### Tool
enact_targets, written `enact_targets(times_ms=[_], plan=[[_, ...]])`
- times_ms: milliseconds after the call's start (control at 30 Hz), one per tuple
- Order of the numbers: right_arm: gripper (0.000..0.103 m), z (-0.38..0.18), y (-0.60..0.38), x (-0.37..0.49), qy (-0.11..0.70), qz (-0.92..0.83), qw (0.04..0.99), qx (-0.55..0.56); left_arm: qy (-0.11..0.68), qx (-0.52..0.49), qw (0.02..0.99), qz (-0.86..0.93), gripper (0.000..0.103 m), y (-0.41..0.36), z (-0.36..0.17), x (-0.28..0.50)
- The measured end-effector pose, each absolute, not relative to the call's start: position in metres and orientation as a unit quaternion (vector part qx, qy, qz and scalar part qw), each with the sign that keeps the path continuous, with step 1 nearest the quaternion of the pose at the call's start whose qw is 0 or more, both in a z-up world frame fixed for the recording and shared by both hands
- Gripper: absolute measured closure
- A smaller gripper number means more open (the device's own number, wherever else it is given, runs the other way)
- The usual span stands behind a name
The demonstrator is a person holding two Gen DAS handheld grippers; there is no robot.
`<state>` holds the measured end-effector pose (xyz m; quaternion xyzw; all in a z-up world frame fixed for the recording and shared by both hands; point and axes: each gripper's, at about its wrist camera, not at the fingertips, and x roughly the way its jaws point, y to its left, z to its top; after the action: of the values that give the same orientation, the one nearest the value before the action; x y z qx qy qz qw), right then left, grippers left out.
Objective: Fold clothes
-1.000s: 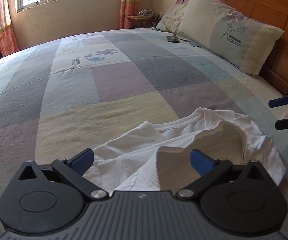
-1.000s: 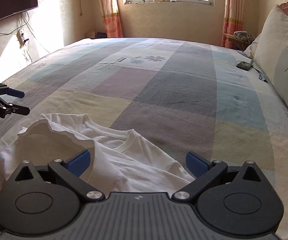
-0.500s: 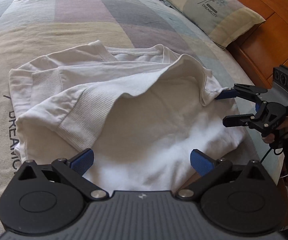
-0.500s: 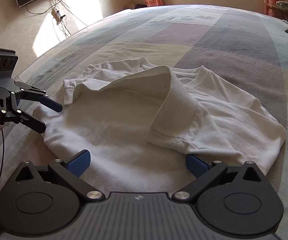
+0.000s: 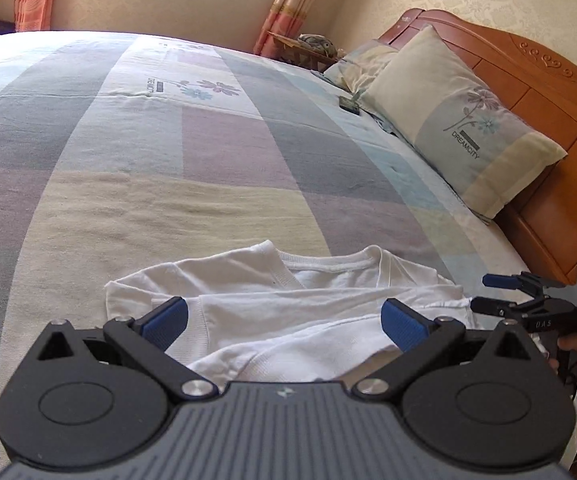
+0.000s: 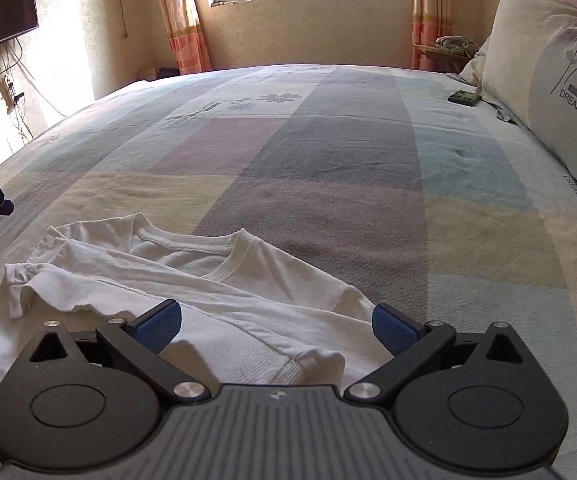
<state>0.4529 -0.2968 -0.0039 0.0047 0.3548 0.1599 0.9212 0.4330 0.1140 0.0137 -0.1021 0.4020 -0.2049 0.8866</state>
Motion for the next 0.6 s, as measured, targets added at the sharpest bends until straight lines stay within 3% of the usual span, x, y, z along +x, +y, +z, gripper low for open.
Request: enact_targets(times_ms=[133, 400, 600], plan=[[0.0, 0.003, -0.288, 0.436, 0.351, 0.202, 0.914, 0.006, 0.448, -0.099, 0.857, -0.234, 0.001, 0.115, -0.009, 0.41], [0.0, -0.005, -0.245, 0.399, 0.368, 0.283, 0.885, -0.028, 0.47, -0.144, 0.837, -0.24, 0.001, 0.115, -0.047, 0.422], [0.0, -0.012, -0.245, 0.381, 0.378, 0.279, 0.882, -0.027, 0.421, -0.23, 0.851, -0.215, 0.001, 0.131, -0.033, 0.46]])
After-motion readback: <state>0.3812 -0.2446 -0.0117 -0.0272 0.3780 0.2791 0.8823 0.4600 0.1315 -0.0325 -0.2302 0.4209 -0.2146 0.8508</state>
